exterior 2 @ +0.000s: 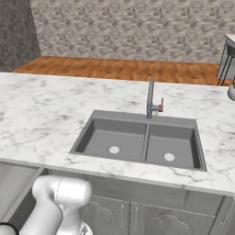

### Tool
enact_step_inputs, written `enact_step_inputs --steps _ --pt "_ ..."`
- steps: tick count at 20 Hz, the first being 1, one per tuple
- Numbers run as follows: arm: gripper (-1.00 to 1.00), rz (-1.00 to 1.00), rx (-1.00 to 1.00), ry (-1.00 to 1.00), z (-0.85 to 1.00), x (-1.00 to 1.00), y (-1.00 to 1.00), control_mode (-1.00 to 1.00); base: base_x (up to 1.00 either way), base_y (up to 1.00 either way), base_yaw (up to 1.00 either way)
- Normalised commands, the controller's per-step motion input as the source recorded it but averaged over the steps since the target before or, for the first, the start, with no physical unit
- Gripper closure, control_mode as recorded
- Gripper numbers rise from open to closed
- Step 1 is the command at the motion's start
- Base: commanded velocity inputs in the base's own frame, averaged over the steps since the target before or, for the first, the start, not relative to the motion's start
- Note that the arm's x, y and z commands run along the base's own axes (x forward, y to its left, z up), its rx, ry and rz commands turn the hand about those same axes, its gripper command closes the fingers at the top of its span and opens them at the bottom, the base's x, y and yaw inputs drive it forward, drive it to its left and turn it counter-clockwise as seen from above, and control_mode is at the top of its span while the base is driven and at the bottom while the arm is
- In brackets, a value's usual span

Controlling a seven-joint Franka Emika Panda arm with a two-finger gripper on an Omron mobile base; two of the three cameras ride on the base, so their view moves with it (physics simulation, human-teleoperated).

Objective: Take the pizza cutter from the drawer on the left and place it on the dining counter for cutting.

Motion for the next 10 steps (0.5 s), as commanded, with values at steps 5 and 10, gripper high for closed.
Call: enact_step_inputs --steps 5,10 --pt "-1.00 -0.08 0.05 0.20 0.00 0.56 0.00 -1.00 0.00 0.00 0.00" --pt "-1.00 -0.09 0.03 0.16 -0.30 0.41 0.09 -1.00 0.00 0.00 0.00"
